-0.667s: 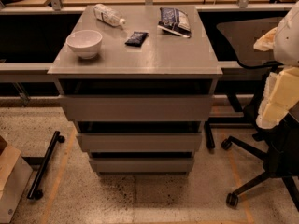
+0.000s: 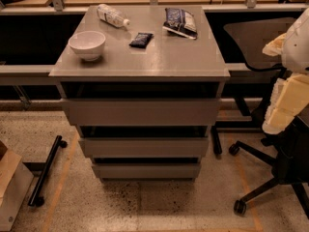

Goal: Open top drawer

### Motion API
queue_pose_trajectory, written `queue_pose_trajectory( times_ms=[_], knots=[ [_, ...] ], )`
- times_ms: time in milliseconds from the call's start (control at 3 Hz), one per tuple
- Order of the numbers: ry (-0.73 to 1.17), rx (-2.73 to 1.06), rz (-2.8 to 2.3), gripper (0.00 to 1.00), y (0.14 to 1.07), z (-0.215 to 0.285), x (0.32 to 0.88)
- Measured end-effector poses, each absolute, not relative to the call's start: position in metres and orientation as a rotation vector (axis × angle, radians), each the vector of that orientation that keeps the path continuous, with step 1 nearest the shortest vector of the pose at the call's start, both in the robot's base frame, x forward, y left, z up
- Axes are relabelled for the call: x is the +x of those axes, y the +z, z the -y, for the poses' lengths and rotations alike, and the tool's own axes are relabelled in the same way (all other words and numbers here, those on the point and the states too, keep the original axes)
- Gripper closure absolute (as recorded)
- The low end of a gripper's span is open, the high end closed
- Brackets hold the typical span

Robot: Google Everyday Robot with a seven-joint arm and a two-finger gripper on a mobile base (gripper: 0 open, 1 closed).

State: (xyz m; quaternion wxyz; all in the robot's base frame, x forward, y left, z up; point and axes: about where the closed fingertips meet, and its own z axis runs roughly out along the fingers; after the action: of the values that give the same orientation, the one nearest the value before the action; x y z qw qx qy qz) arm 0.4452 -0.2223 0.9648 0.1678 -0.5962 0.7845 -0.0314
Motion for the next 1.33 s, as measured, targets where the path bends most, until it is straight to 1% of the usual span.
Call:
queue_pose_trajectory(
  times_ms=[333,1000,1333],
  knots=[
    [-0.089,-1.592,-2.236,0.0,0.94,0.238,0.458],
    [-0.079,-1.588,-2.272,0.0,0.937,0.241,0.454],
    [0.012,-1.542,-2.281,0.0,0.912,0.228,0.457]
  ],
)
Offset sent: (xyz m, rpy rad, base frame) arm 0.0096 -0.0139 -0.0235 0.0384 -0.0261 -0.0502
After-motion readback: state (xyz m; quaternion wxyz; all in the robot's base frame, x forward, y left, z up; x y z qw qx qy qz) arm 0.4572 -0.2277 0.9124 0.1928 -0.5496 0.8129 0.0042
